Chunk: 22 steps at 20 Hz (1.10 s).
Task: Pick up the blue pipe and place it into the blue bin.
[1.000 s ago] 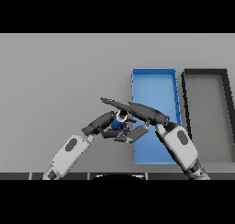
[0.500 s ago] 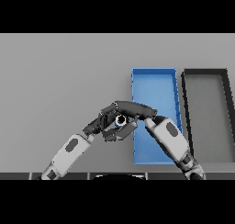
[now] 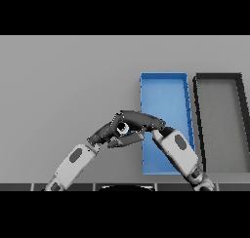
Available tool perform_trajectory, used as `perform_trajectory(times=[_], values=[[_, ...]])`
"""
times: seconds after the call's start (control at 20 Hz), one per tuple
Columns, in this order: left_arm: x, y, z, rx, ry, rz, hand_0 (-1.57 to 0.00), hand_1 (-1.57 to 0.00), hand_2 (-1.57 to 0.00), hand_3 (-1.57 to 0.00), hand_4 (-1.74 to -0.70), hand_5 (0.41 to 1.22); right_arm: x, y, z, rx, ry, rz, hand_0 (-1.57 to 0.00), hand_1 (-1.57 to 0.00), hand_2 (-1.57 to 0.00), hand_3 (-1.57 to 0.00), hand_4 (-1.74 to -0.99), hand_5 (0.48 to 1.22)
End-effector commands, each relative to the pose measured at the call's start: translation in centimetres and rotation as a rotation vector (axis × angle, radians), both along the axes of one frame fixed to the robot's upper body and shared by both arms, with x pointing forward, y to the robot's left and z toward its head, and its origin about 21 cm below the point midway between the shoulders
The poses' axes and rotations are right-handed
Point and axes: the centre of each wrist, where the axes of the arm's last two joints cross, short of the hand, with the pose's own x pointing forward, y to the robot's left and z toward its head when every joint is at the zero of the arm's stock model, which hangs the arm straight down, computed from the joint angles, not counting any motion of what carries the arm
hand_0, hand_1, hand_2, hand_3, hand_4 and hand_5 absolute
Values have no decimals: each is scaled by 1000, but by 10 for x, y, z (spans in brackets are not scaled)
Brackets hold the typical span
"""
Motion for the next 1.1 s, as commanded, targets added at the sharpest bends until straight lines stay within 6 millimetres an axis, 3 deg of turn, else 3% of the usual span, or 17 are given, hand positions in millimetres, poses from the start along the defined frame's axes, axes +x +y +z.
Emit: perform_trajectory(times=[0.0, 0.05, 0.1, 0.15, 0.3, 0.4, 0.45, 0.7, 0.9, 1.05], values=[[2, 0, -1, 15, 3, 6, -1513, -1423, -1509, -510, -1732, 1218, -1, -2, -1, -4, 10, -2, -1511, -1512, -1512, -1491, -1471, 1135], [3, 3, -2, 19, -7, -2, -1499, -1356, -1521, -505, -1734, 1219, -2, -1, -3, -4, 31, 4, -1523, -1524, -1524, -1507, -1473, 1152], [2, 3, -2, 26, -18, -11, -1426, -1220, -1350, -531, -1637, 1219, -2, -3, -3, 2, 41, 11, -1533, -1533, -1533, -1520, -1474, 1166], [2, 1, -2, 45, -25, -23, -1407, -1190, -1242, -518, -1544, 1219, -1, -4, -4, 13, 50, 8, -1540, -1541, -1541, -1530, -1477, 1177], [5, 4, 0, 64, -32, -80, -783, -642, -655, -266, -1251, 1220, -5, 2, 2, -1, 29, 4, -1555, -1556, -1556, -1550, -1481, 1198], [8, 8, 1, 104, -31, -91, -501, -410, -419, -170, -1110, 1184, -6, 0, 0, 11, 33, 5, -1561, -1561, -1561, -1558, -1482, 1206], [6, 5, 2, 106, -35, -93, -401, -328, -335, -136, -1051, 1118, -6, -1, 2, 9, 36, 1, -1563, -1563, -1563, -1560, -1483, 1209], [8, 11, -3, 153, -49, -32, -131, -107, -109, -44, -854, 794, -8, -2, 1, 43, 38, 5, -1568, -1568, -1568, -1567, -1484, 1217], [11, 11, -7, 152, -37, -14, -53, -43, -44, -17, -830, 659, -9, -2, 0, 69, 17, -5, -1570, -1570, -1570, -1570, -1485, 1219], [5, 14, -9, 163, 39, 15, -27, -22, -22, -8, -865, 616, -6, -2, 0, 81, 28, -10, -1570, -1570, -1570, -1570, -1490, 1220]])
